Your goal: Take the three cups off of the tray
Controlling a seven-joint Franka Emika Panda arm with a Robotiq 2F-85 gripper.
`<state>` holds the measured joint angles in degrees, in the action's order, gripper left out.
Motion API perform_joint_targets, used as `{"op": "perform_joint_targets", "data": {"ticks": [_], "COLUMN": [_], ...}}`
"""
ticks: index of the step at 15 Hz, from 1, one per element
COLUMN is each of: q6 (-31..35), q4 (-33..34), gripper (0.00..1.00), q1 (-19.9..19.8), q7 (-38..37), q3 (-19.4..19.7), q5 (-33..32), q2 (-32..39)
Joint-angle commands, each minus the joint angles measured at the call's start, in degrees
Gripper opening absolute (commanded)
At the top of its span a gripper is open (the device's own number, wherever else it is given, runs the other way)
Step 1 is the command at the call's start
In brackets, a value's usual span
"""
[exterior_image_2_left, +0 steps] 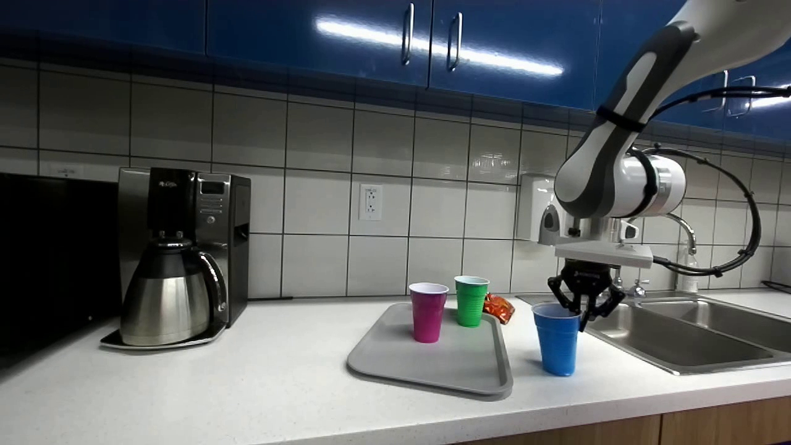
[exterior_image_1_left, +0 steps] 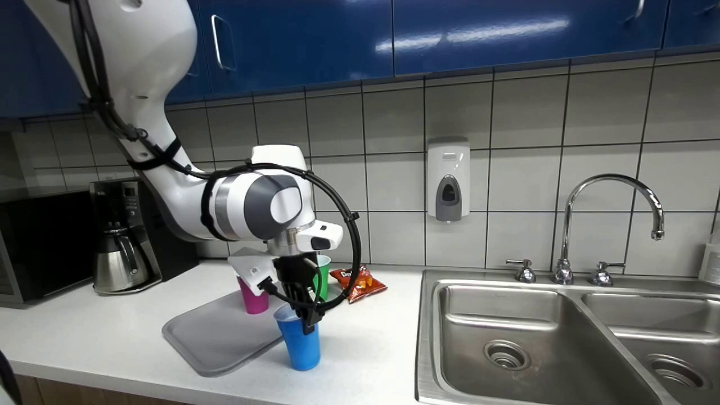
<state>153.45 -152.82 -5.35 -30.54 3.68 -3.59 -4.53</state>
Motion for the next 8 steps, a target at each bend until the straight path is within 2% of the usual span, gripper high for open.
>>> {"op": "perform_joint_targets", "data": {"ticks": [1, 8], "q6": [-0.1, 0.3], "q4": [-0.1, -0.7], "gripper": [0.37, 0.9], "q1": [-0.6, -0.5], "q7": [1.3, 1.4], "q3": [0.1, 0.1], "q5": [1.1, 0.9], "q2": [0.2, -1.6]}}
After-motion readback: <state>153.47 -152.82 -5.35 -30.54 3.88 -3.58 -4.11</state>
